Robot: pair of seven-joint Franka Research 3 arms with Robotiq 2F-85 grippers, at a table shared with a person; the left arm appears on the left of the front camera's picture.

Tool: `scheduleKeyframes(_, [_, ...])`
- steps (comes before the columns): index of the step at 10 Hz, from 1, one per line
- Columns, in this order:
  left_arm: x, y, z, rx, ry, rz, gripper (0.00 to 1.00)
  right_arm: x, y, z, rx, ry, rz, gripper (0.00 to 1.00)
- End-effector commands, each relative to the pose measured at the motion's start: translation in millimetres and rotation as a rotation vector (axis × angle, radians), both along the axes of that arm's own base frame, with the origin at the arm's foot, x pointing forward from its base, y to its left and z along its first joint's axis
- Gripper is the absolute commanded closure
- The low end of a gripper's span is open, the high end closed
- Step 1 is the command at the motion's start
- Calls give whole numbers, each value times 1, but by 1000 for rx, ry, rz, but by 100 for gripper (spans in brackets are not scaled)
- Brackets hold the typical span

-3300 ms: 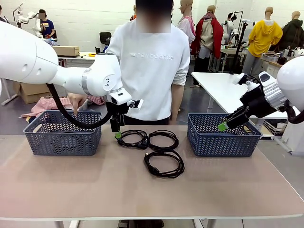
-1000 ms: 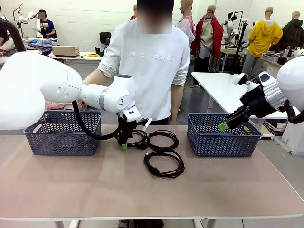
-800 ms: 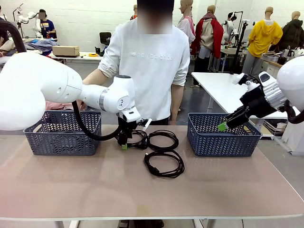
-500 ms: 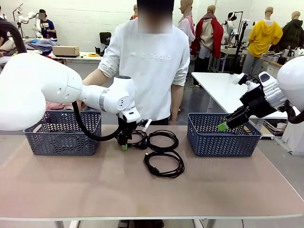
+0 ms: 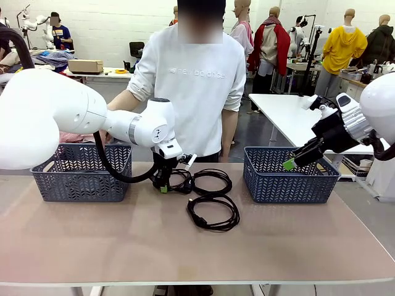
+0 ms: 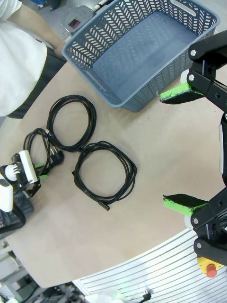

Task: Organize the cables according to human instructions.
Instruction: Pick up a bundle of cables and place it in the basket indicated by the human.

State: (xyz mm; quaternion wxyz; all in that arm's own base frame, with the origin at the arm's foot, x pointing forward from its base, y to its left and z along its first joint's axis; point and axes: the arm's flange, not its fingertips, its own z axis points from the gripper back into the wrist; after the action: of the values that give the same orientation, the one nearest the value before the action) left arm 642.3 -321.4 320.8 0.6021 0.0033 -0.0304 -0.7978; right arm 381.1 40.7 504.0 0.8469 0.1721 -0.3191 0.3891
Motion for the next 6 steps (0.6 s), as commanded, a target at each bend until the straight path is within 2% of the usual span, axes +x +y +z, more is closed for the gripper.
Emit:
scheduleKeyframes(1, [5,4,3,27,-7,0,85,2,-2,-2,17,-16,21,0])
scheduleKeyframes(2, [4,6,6,27,4,-19,96,2,-2,-2,17,-16,21,0])
scheduleKeyframes(3, [4,10,10,22,9,-25,100,2,-2,-2,17,-16,21,0])
scheduleKeyframes(6, [0,23,43,14,15,-50,100,2,-2,-2,17,-16,21,0])
